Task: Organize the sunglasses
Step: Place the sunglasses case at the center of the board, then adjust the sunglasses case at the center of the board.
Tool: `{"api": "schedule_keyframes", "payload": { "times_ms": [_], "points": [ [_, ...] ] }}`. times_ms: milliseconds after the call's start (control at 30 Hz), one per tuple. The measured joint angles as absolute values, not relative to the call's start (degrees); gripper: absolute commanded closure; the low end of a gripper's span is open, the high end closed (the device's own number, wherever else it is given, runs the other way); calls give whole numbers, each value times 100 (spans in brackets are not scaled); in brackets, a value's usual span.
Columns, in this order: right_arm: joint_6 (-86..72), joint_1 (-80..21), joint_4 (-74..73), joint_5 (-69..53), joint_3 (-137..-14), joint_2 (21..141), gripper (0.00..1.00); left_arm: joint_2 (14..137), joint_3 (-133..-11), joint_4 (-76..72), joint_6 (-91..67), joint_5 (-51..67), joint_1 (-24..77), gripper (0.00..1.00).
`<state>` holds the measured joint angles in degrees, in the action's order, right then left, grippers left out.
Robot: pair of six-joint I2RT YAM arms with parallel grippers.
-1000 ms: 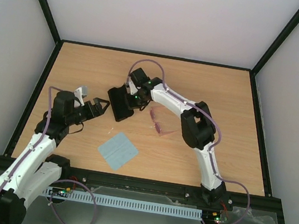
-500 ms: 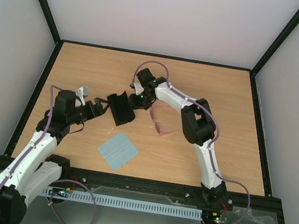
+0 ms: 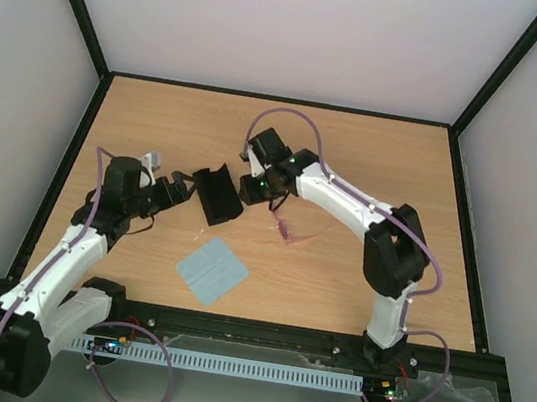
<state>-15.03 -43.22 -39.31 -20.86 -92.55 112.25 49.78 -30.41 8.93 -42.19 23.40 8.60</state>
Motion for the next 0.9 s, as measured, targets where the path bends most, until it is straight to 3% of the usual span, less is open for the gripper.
{"api": "schedule_keyframes", "payload": {
  "times_ms": [67, 200, 467, 900],
  "points": [
    [-1599, -4547, -3844, -1920, -8892, 10857, 73, 5196, -3127, 799, -4219, 2237, 832, 12],
    [-1879, -5022, -3529, -1715, -8068, 10368, 76, 5887, -3514, 469, -4289, 2005, 720, 35],
    [-2383, -5365, -2847, -1647, -7303, 10560, 76, 7426, -4250, -364, -4357, 1542, 480, 59],
    [-2609, -5365, -2368, -1192, -7762, 11596, 80, 9133, -4947, -871, -4313, 1350, 156, 64]
  ]
}}
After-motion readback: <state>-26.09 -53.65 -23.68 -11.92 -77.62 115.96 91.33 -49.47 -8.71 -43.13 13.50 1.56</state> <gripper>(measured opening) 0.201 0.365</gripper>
